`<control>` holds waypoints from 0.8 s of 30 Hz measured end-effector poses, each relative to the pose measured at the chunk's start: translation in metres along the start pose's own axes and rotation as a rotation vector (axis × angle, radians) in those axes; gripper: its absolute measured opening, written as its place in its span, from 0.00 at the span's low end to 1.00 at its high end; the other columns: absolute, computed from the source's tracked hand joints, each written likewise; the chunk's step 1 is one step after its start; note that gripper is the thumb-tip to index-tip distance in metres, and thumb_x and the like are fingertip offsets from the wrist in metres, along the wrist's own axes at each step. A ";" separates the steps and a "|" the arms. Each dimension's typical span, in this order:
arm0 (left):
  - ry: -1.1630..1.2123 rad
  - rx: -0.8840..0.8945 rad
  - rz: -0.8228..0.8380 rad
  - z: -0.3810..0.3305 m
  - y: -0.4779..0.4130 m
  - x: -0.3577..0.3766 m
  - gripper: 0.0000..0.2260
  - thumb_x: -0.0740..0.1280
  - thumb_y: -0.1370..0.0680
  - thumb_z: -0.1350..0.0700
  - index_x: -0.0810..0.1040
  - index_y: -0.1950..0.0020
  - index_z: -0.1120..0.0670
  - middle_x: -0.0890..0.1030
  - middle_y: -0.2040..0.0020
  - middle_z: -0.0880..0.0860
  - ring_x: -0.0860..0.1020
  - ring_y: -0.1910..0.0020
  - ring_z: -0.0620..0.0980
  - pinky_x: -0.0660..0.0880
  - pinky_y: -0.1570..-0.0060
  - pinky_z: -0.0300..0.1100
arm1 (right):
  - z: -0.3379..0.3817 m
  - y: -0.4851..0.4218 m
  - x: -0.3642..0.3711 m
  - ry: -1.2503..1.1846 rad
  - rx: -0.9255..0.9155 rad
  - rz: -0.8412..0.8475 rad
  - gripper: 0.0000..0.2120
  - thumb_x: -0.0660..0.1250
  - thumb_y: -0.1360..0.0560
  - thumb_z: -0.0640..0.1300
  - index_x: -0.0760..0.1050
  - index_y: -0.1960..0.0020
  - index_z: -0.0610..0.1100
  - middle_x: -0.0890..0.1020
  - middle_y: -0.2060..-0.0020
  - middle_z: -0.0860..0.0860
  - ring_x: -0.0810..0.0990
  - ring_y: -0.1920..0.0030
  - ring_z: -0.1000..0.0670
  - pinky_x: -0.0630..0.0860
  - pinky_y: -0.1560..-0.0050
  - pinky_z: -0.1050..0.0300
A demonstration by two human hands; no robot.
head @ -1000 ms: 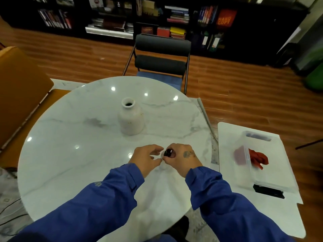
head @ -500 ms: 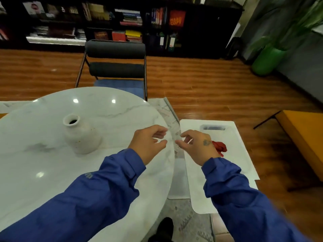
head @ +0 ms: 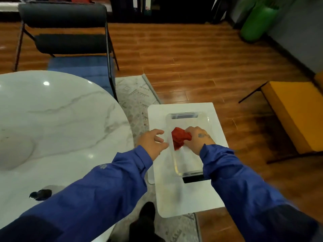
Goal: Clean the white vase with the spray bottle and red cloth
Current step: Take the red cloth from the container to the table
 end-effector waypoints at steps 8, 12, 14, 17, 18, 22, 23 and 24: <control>0.153 -0.158 0.029 0.018 -0.022 0.031 0.26 0.70 0.27 0.64 0.68 0.32 0.51 0.78 0.51 0.57 0.81 0.57 0.57 0.82 0.59 0.51 | -0.004 -0.057 0.054 0.103 -0.038 0.141 0.31 0.69 0.28 0.44 0.62 0.28 0.52 0.70 0.35 0.47 0.75 0.40 0.41 0.76 0.43 0.49; 0.183 -0.208 0.056 0.020 -0.024 0.038 0.28 0.69 0.28 0.68 0.68 0.31 0.51 0.77 0.44 0.64 0.79 0.58 0.58 0.82 0.61 0.49 | -0.008 -0.065 0.067 0.218 -0.037 0.173 0.23 0.66 0.25 0.45 0.65 0.31 0.50 0.73 0.38 0.45 0.75 0.40 0.40 0.75 0.43 0.48; 0.173 -0.209 0.064 0.019 -0.025 0.039 0.28 0.69 0.28 0.68 0.67 0.31 0.52 0.78 0.45 0.64 0.79 0.58 0.57 0.81 0.60 0.49 | -0.007 -0.064 0.063 0.232 -0.062 0.126 0.16 0.61 0.23 0.43 0.68 0.35 0.48 0.75 0.42 0.45 0.77 0.44 0.40 0.76 0.47 0.49; 0.151 -0.207 0.059 0.020 -0.024 0.038 0.27 0.69 0.28 0.67 0.67 0.31 0.52 0.79 0.46 0.62 0.80 0.57 0.58 0.81 0.59 0.49 | -0.005 -0.057 0.051 0.150 -0.072 0.073 0.11 0.61 0.24 0.43 0.73 0.41 0.47 0.78 0.47 0.46 0.79 0.49 0.41 0.75 0.51 0.52; 0.114 -0.189 0.049 0.019 -0.024 0.037 0.27 0.70 0.28 0.65 0.68 0.32 0.52 0.79 0.47 0.61 0.81 0.56 0.58 0.82 0.57 0.50 | -0.005 -0.054 0.044 0.111 -0.066 0.062 0.11 0.62 0.25 0.43 0.74 0.43 0.47 0.79 0.49 0.46 0.79 0.51 0.42 0.77 0.52 0.52; -0.048 -0.071 -0.010 0.002 -0.023 0.019 0.25 0.73 0.29 0.58 0.71 0.34 0.51 0.80 0.50 0.52 0.79 0.53 0.53 0.79 0.50 0.48 | -0.002 -0.034 -0.004 -0.076 -0.002 -0.034 0.08 0.65 0.30 0.43 0.77 0.51 0.50 0.81 0.61 0.51 0.81 0.63 0.45 0.81 0.57 0.52; -0.046 -0.045 -0.022 -0.005 -0.021 0.014 0.24 0.73 0.29 0.58 0.72 0.35 0.51 0.79 0.50 0.51 0.78 0.54 0.51 0.78 0.51 0.45 | 0.001 -0.027 -0.020 -0.084 0.009 -0.073 0.09 0.66 0.30 0.44 0.77 0.50 0.51 0.81 0.61 0.51 0.81 0.62 0.46 0.79 0.57 0.54; -0.035 -0.022 -0.032 -0.012 -0.019 0.008 0.23 0.73 0.29 0.58 0.73 0.35 0.52 0.78 0.50 0.51 0.78 0.54 0.50 0.77 0.52 0.43 | 0.003 -0.020 -0.036 -0.088 0.029 -0.120 0.11 0.67 0.29 0.46 0.78 0.47 0.53 0.81 0.60 0.51 0.80 0.60 0.45 0.77 0.57 0.55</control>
Point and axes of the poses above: each hand's wrist, its own y-axis away from the middle knuckle, its own x-axis out of the palm, z = x × y, the point moved 10 cm from there along -y, towards the middle knuckle
